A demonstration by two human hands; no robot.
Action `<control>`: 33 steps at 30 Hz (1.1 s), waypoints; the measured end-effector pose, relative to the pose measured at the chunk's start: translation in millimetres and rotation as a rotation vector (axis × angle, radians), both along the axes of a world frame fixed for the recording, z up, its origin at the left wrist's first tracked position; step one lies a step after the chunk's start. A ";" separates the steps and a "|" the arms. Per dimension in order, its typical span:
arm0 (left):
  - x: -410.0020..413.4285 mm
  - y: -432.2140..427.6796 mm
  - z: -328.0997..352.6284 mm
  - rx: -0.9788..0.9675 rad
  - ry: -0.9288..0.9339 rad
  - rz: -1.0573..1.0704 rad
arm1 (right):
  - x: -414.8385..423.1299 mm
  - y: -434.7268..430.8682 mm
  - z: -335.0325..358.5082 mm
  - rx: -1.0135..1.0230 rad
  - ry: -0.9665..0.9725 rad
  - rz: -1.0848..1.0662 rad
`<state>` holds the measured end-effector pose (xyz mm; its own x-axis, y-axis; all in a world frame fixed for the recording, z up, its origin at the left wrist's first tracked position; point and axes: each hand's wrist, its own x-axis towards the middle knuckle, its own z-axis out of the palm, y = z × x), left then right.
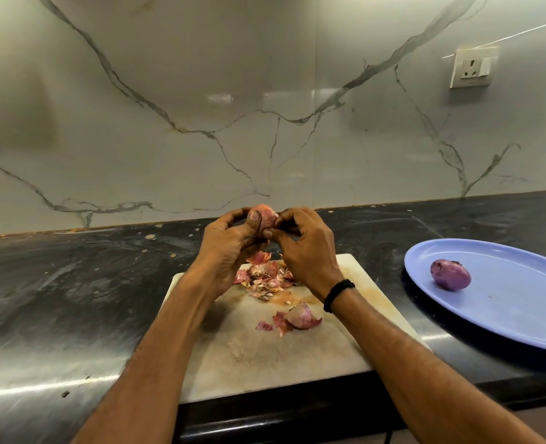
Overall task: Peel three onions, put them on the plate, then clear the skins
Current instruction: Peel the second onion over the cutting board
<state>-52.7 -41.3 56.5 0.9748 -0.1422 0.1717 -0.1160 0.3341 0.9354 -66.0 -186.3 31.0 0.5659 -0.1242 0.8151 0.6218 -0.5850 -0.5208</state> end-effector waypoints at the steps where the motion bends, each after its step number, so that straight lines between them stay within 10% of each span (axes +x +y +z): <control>1: -0.2 0.4 0.5 0.000 -0.009 0.003 | -1.2 -0.2 1.3 0.019 0.017 0.016; 33: -6.5 -9.6 -0.9 0.096 -0.048 -0.054 | 3.2 -10.7 2.8 0.279 0.107 0.092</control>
<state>-59.2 -50.9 55.6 0.9563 -0.2124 0.2008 -0.1455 0.2500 0.9573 -62.7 -197.0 33.8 0.6660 -0.2790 0.6918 0.5983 -0.3542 -0.7187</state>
